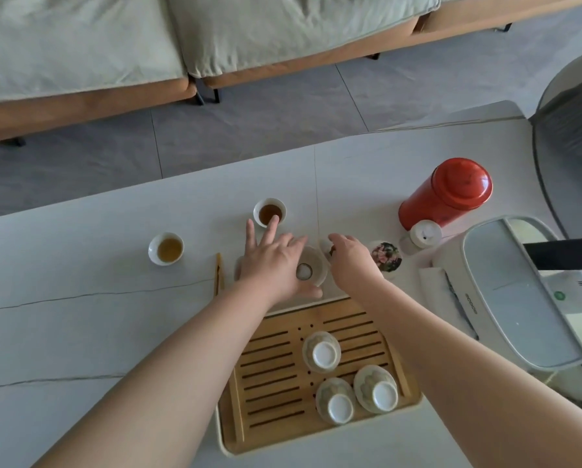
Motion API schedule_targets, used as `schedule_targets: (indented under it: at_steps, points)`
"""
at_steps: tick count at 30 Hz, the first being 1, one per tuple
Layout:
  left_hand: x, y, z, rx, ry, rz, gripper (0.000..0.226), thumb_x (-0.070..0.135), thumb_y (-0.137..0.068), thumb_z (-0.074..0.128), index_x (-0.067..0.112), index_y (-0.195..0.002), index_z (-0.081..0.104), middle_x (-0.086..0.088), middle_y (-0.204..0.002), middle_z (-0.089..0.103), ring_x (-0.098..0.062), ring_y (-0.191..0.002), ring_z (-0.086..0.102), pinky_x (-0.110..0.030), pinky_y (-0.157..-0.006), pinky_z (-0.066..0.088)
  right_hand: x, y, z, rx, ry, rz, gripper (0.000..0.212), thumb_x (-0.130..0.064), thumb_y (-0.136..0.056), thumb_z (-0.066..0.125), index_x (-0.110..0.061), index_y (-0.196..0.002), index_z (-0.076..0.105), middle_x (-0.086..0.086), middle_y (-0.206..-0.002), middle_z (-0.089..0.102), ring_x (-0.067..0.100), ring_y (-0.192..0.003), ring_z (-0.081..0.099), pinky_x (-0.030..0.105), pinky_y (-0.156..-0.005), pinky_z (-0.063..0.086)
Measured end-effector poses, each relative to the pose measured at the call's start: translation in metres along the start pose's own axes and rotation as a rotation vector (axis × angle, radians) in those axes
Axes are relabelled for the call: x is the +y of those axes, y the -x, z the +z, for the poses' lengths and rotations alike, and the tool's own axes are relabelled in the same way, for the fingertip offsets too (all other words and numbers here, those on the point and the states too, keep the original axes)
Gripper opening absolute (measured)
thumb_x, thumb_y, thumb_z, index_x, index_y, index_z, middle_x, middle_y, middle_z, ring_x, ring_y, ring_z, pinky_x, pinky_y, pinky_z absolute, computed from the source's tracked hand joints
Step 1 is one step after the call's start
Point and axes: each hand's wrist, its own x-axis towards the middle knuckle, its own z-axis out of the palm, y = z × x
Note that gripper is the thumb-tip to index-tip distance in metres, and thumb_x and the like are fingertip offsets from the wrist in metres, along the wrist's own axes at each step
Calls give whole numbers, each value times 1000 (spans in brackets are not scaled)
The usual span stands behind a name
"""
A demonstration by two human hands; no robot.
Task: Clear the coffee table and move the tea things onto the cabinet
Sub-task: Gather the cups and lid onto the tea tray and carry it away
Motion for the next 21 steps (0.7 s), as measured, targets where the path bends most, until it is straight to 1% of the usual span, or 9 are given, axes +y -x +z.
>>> schedule_targets:
  at_steps: [3,6,9,12,15,18,21]
  points:
    - [-1,-1,8,-24,-63,-1,107,83,-64,48,29,-149,13,-2,-152,32,-28,-147,-9,-61,-107,-22,0,-1,8,17,-53,60,41,3,-89,39,-5,-128,45,16,-132,48,34,-118,47,37,-92,40]
    - [-4,-3,13,12,-50,-18,104,80,-65,51,28,-148,16,-4,-149,37,-28,-148,-3,-62,-109,-20,0,-3,14,49,-87,85,40,2,-89,39,-7,-127,47,15,-130,49,32,-114,49,32,-83,39]
    - [-5,-5,15,39,-13,-28,101,78,-67,54,29,-148,19,-3,-148,39,-26,-148,2,-60,-108,-20,2,-5,16,88,-113,84,40,1,-90,39,-9,-127,49,15,-128,50,32,-113,49,32,-84,39]
    - [-5,-6,18,65,-27,-20,98,75,-68,55,29,-147,20,-1,-147,40,-25,-148,5,-62,-108,-19,5,-6,17,129,-158,78,38,-2,-91,40,-10,-127,51,14,-128,52,31,-112,51,32,-85,40]
    - [-4,-6,17,76,-45,-9,93,74,-69,55,30,-145,25,-1,-144,43,-27,-147,9,-65,-108,-18,7,-7,17,167,-240,87,33,-7,-93,41,-11,-121,57,12,-120,60,28,-105,55,28,-78,40]
    - [-4,-6,16,66,-62,-1,94,76,-68,54,30,-145,25,-2,-142,46,-29,-145,14,-65,-106,-19,10,-6,17,192,-286,62,29,-8,-92,44,-11,-115,62,12,-113,65,26,-100,58,26,-76,40]
    - [-4,-5,16,81,-108,27,96,76,-68,55,28,-145,24,-4,-141,47,-30,-144,18,-65,-105,-20,12,-2,16,214,-316,47,27,-9,-92,47,-10,-115,61,12,-111,65,26,-100,58,26,-77,40]
